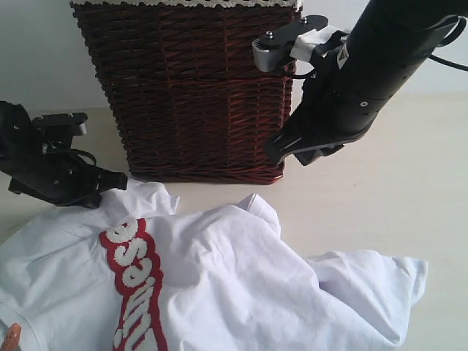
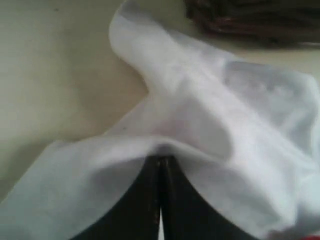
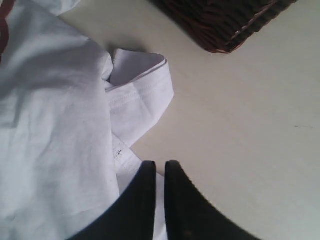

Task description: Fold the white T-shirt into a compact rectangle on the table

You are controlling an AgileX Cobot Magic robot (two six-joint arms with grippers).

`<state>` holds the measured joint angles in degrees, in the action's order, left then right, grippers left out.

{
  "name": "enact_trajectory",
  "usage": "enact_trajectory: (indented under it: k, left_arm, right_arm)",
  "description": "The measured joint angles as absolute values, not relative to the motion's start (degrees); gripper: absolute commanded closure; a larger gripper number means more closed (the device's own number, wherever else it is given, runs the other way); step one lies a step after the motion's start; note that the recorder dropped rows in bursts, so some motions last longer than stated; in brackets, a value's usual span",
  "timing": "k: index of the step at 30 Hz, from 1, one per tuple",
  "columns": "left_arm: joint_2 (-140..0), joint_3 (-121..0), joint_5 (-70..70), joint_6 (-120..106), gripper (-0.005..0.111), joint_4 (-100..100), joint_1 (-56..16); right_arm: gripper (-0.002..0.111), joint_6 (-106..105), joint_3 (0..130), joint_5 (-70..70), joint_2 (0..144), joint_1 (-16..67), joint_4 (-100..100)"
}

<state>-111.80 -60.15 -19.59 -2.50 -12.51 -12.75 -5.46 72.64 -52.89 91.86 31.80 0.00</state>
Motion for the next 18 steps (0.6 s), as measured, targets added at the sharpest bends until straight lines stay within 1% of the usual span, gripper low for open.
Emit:
enact_trajectory:
  k: [5, 10, 13, 15, 18]
  left_arm:
    - [-119.10, -69.38, -27.33, -4.01, 0.107, -12.25, -8.70]
    - [-126.15, -82.85, -33.68, -4.01, 0.107, -11.46, -0.73]
    - [-130.30, -90.37, -36.86, -4.01, 0.107, -11.07, 1.28]
    - [-132.44, -95.73, -40.48, -4.01, 0.107, -10.43, 2.32]
    - [-130.21, -96.73, -41.71, -4.13, 0.107, -9.96, 3.19]
  right_arm:
    - [0.101, -5.46, 72.64, -52.99, 91.62, 31.80, 0.00]
    - [0.101, -5.35, 72.64, -53.43, 91.62, 31.80, 0.00]
    - [0.101, -5.35, 72.64, -53.43, 91.62, 31.80, 0.00]
    - [0.097, -5.46, 72.64, -53.43, 91.62, 31.80, 0.00]
    - [0.089, -5.46, 72.64, -53.54, 91.76, 31.80, -0.74]
